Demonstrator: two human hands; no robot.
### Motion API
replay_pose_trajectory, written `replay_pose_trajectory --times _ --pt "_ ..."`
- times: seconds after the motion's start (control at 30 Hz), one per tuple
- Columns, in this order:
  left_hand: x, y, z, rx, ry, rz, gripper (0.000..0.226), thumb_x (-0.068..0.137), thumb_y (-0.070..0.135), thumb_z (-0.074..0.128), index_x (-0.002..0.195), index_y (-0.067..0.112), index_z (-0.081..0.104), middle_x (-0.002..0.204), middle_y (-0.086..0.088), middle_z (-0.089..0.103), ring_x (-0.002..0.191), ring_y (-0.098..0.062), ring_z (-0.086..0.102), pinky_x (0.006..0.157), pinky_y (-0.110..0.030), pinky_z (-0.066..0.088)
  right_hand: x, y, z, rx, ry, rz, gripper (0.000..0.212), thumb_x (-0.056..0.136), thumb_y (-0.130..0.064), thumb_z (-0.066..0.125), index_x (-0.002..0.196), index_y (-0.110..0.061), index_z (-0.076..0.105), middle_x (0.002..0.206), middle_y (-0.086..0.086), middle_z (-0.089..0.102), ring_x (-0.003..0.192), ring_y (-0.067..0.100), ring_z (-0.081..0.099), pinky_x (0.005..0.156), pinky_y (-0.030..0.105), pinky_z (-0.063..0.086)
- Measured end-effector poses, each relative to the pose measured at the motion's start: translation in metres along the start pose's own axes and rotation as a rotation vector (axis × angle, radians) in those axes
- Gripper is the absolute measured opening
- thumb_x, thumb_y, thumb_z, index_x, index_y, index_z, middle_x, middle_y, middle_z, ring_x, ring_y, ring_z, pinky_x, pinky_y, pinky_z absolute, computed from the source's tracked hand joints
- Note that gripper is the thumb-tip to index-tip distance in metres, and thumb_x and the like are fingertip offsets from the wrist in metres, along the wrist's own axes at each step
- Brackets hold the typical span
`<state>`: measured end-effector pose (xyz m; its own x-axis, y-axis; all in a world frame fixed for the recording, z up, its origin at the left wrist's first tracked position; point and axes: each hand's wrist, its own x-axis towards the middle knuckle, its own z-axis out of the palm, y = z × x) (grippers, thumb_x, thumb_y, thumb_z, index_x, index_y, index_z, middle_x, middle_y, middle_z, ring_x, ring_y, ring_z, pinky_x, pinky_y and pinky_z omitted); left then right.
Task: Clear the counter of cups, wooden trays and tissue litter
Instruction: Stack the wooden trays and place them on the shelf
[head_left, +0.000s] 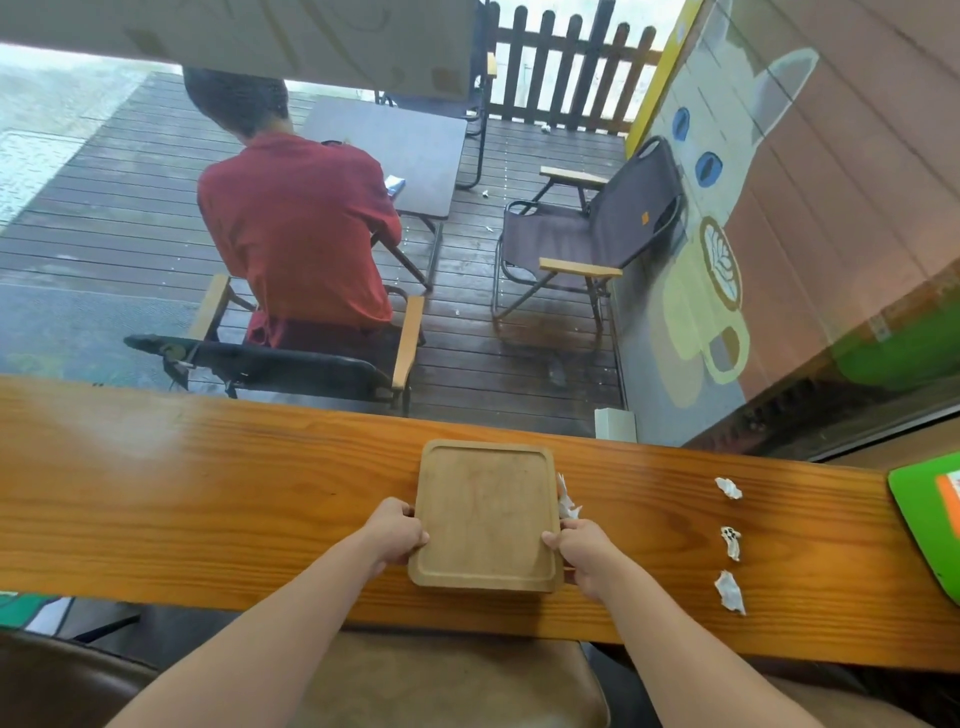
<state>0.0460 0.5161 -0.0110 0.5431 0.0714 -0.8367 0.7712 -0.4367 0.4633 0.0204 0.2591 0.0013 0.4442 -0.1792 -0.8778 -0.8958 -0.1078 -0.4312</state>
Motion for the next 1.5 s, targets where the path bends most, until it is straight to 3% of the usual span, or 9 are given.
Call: replay_pose_trajectory --times 0.1,0.27,0.43,0.53,0.6,0.7,0.93,1.13,1.5 --pt "0.003 -0.002 0.001 0.034 0.003 -0.010 0.039 0.092 0.003 0.061 0.131 0.004 0.052 0.113 -0.010 0.062 0.101 -0.024 0.062 0.071 -0.033 0.057 0.003 0.001 0.003 -0.018 0.000 0.016 0.044 0.099 -0.009 0.057 0.142 -0.008 0.047 0.119 0.009 0.062 0.111 0.029 0.058 0.091 0.045 0.053" --pt "0.006 -0.005 0.006 0.049 0.022 -0.012 0.044 0.092 0.003 0.061 0.134 0.005 0.048 0.114 -0.009 0.059 0.101 -0.023 0.060 0.064 -0.029 0.053 0.006 0.009 0.005 -0.007 0.007 0.053 0.047 0.098 -0.006 0.056 0.144 -0.008 0.044 0.125 0.011 0.061 0.114 0.030 0.056 0.093 0.045 0.051" --pt "0.008 -0.005 0.010 0.074 0.029 0.021 0.030 0.092 0.003 0.059 0.121 0.008 0.057 0.113 -0.010 0.063 0.103 -0.024 0.061 0.084 -0.038 0.057 0.008 0.008 0.004 -0.014 0.017 0.043 0.040 0.099 -0.005 0.054 0.139 -0.007 0.051 0.125 0.010 0.062 0.118 0.031 0.056 0.101 0.047 0.049" --pt "0.008 -0.005 0.013 0.105 0.059 0.043 0.028 0.092 0.004 0.061 0.119 0.010 0.061 0.113 -0.010 0.065 0.106 -0.025 0.062 0.091 -0.041 0.056 0.009 0.007 0.004 -0.027 0.011 0.033 0.034 0.099 -0.004 0.052 0.133 -0.007 0.055 0.109 0.004 0.063 0.110 0.027 0.056 0.092 0.041 0.049" --pt "0.007 -0.006 0.016 0.123 0.097 0.058 0.023 0.092 0.005 0.061 0.114 0.012 0.062 0.111 -0.008 0.066 0.102 -0.023 0.062 0.084 -0.036 0.056 0.008 0.007 0.005 -0.034 0.001 0.031 0.033 0.099 -0.003 0.051 0.131 -0.007 0.056 0.104 0.002 0.062 0.106 0.025 0.055 0.088 0.038 0.046" --pt "0.004 -0.005 0.020 0.177 0.176 0.079 0.013 0.091 0.007 0.061 0.100 0.016 0.063 0.104 -0.006 0.067 0.090 -0.018 0.062 0.068 -0.027 0.052 0.009 0.008 0.007 -0.069 -0.005 0.019 0.033 0.099 -0.002 0.050 0.131 -0.006 0.057 0.119 0.007 0.062 0.117 0.027 0.054 0.099 0.041 0.044" --pt "0.001 -0.004 0.024 0.252 0.224 0.095 0.021 0.093 0.008 0.061 0.114 0.012 0.063 0.110 -0.007 0.066 0.097 -0.022 0.063 0.069 -0.026 0.050 0.013 0.009 0.012 -0.077 0.002 0.035 0.035 0.099 0.000 0.048 0.132 -0.004 0.055 0.128 0.012 0.060 0.124 0.030 0.052 0.110 0.046 0.041" --pt "0.001 -0.008 0.026 0.302 0.240 0.132 0.017 0.092 0.007 0.063 0.108 0.010 0.066 0.108 -0.008 0.067 0.093 -0.021 0.063 0.063 -0.023 0.049 0.015 0.005 0.012 -0.076 0.009 0.056 0.046 0.098 -0.002 0.047 0.144 -0.004 0.042 0.148 0.015 0.046 0.138 0.034 0.041 0.115 0.049 0.034" --pt "0.002 -0.010 0.023 0.315 0.203 0.155 0.026 0.093 0.005 0.060 0.118 0.010 0.065 0.115 -0.008 0.067 0.103 -0.023 0.064 0.075 -0.026 0.053 0.009 -0.006 0.011 -0.172 0.038 0.047 0.044 0.099 -0.008 0.047 0.143 -0.004 0.043 0.137 0.015 0.052 0.125 0.033 0.050 0.104 0.044 0.046"
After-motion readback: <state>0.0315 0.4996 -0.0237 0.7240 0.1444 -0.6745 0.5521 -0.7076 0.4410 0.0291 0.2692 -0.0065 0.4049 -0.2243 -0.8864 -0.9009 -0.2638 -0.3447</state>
